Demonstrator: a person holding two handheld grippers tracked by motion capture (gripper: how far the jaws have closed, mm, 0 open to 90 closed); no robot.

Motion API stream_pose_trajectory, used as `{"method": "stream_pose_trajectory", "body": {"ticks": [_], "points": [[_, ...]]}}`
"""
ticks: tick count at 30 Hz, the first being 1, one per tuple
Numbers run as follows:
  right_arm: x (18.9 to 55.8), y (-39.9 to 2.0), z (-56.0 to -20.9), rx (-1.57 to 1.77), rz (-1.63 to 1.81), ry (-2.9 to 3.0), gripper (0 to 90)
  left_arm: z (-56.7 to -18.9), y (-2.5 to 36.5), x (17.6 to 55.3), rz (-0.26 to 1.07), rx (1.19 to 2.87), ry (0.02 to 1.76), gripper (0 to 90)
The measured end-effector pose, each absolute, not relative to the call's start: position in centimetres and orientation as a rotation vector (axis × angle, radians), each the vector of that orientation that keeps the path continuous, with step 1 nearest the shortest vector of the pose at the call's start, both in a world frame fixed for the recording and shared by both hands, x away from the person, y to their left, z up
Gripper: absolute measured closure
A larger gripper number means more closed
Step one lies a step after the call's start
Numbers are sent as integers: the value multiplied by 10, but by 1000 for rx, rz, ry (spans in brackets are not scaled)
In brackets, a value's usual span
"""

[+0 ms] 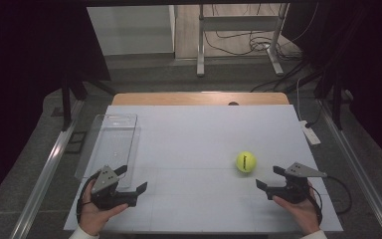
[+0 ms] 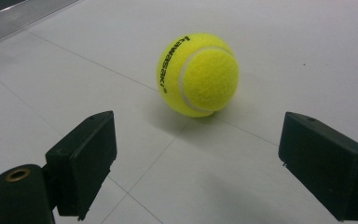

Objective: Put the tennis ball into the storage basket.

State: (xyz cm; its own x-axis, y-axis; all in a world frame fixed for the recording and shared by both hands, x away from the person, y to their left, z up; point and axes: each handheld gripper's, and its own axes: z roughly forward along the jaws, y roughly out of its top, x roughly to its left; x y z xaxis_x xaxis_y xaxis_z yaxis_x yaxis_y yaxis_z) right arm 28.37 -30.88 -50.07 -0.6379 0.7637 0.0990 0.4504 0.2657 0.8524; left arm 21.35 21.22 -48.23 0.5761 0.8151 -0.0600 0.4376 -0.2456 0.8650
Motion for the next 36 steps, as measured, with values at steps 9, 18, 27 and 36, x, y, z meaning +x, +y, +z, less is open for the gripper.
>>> {"method": "stream_pose_trajectory", "body": {"ticks": [9,18,27,36], "points": [[283,-310,-501,1125,1321,2205,113,-473,204,216,492,1894,985,117],[284,-310,-502,1128,1315,2205,113,-471,198,223,469,1906,975,114],[284,-311,-502,1125,1311,2203,113,-469,193,232,437,1916,968,112],[284,-311,-502,1119,1313,2204,113,-466,186,241,417,1925,952,112]]}}
